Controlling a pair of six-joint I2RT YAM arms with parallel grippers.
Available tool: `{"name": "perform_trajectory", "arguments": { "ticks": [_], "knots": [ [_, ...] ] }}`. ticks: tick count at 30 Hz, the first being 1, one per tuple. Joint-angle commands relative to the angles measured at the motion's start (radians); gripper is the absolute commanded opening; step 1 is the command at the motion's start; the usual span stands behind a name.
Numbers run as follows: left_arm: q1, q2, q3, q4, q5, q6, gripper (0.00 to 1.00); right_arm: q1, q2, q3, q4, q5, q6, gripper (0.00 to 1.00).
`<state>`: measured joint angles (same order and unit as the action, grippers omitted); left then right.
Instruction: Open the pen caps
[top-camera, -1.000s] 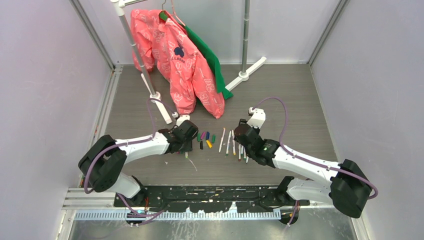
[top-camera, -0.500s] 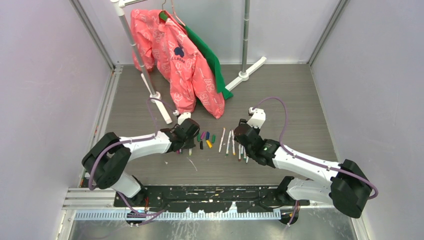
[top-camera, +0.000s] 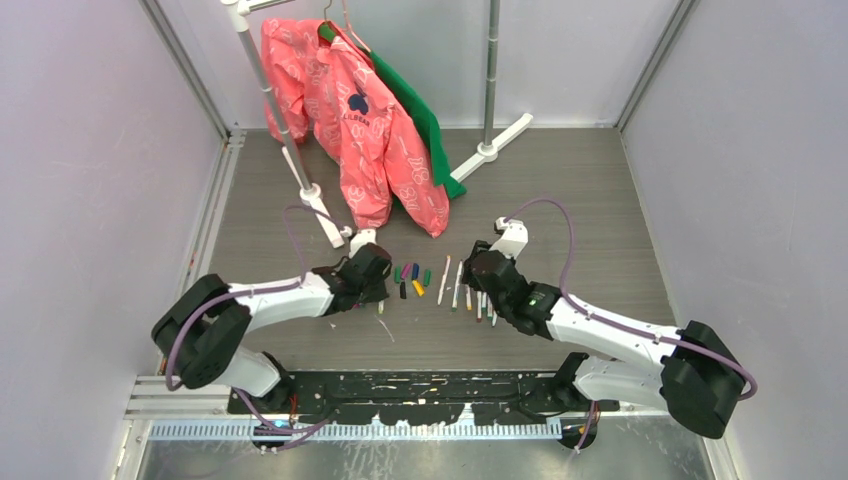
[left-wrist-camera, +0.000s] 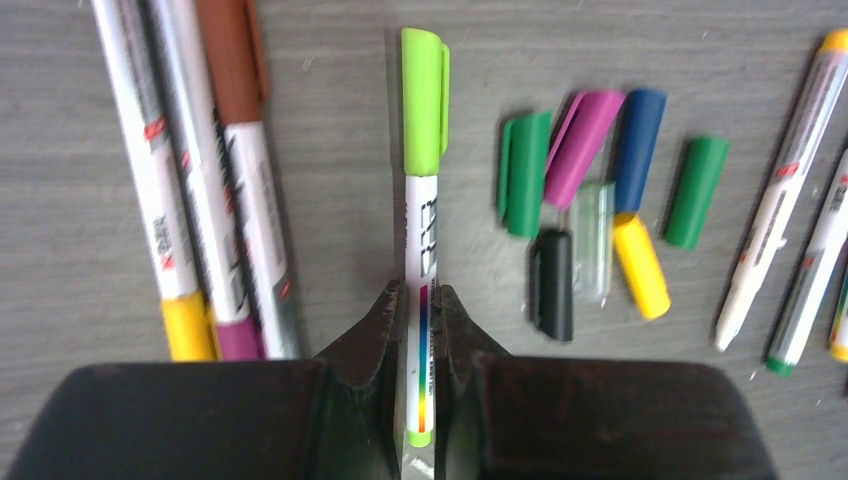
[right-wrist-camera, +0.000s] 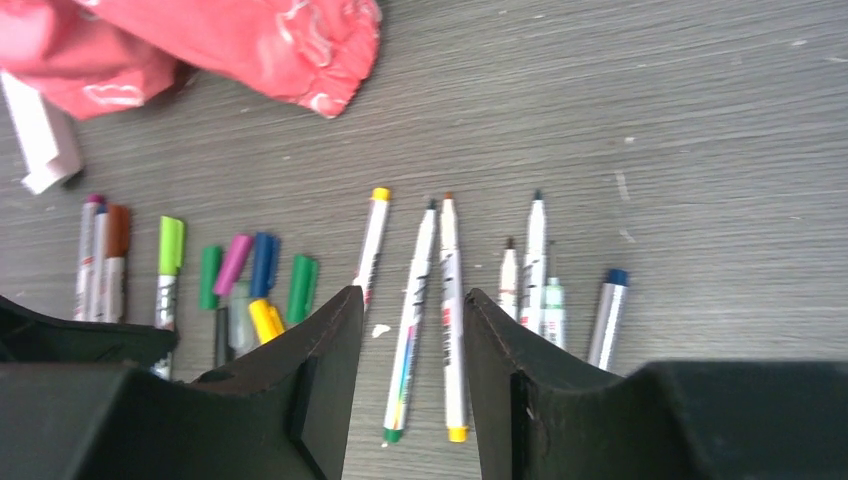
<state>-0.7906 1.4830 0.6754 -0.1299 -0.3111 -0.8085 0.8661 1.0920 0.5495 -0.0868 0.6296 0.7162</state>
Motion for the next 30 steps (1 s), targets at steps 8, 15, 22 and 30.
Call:
{"name": "perform_trajectory", "arguments": {
  "ticks": [8, 15, 22, 30],
  "knots": [
    [-0.038, -0.247, -0.152, 0.062, 0.088, 0.020, 0.00, -0.003, 0.113, -0.011, 0.390, -0.314, 0.020, 0.54],
    [-0.069, -0.307, -0.193, 0.179, 0.185, 0.035, 0.00, -0.003, 0.202, -0.023, 0.541, -0.439, 0.040, 0.55],
    [-0.094, -0.326, -0.205, 0.236, 0.216, 0.012, 0.00, -0.003, 0.273, -0.029, 0.633, -0.496, 0.065, 0.56],
    [-0.110, -0.332, -0.193, 0.253, 0.227, 0.006, 0.00, -0.003, 0.330, -0.027, 0.683, -0.532, 0.077, 0.55]
  ]
}}
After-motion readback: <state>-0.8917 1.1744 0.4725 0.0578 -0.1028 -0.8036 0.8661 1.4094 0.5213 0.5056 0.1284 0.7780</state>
